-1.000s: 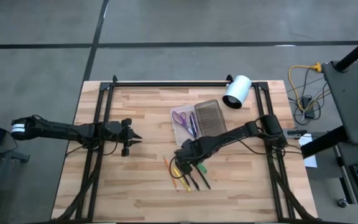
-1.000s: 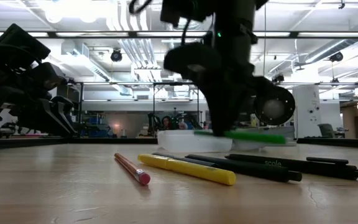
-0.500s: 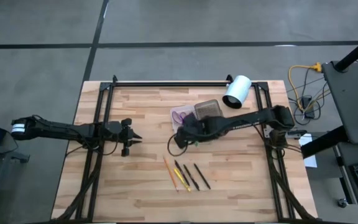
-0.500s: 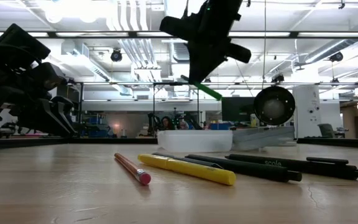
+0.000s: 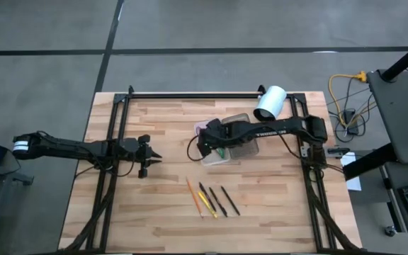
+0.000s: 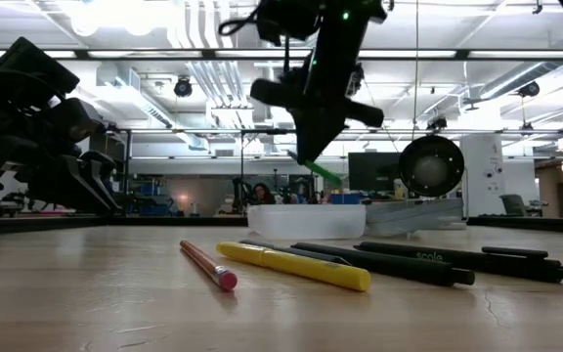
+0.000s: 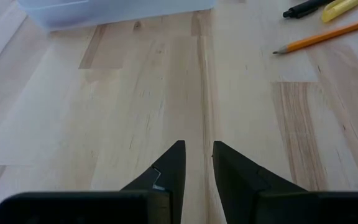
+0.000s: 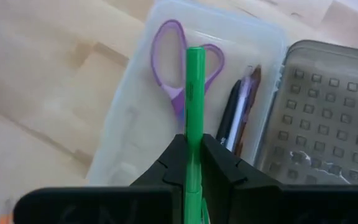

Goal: Pick & place school supplies into a supply box
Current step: Put the green pen into the supply box

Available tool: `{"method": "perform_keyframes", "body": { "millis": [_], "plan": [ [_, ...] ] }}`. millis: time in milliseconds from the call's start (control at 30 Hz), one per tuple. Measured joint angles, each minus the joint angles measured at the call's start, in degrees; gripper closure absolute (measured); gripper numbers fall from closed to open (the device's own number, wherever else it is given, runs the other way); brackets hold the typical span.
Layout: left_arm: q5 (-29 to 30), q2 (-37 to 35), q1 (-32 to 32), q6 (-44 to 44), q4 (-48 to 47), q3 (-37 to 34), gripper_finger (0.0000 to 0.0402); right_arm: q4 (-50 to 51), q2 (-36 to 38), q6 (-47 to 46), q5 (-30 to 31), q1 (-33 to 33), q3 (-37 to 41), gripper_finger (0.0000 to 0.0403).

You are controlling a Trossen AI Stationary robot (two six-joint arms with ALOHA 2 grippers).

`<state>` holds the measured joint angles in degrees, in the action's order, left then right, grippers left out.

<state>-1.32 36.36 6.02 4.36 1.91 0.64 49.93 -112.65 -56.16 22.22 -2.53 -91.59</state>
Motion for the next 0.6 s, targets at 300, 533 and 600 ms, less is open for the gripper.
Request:
{"method": "perform_keyframes", "body": {
  "millis": [300,533,600],
  "plan": [
    [0.0,0.0,0.02,0.0,-0.02,0.0,0.0335,-2.46,-1.7,-0.4,-4.35,-3.02,0.82,0.0385],
    [0.02,0.0,0.02,0.0,-0.02,0.0,0.0335,-2.3,-1.61,-6.39,-5.05,-4.29,3.86,0.0385],
    [0.01,0.0,0.02,0.0,-0.02,0.0,0.0335,-2.2,-1.69,-8.24,-6.14,-4.39,4.7,0.0383]
  ]
}}
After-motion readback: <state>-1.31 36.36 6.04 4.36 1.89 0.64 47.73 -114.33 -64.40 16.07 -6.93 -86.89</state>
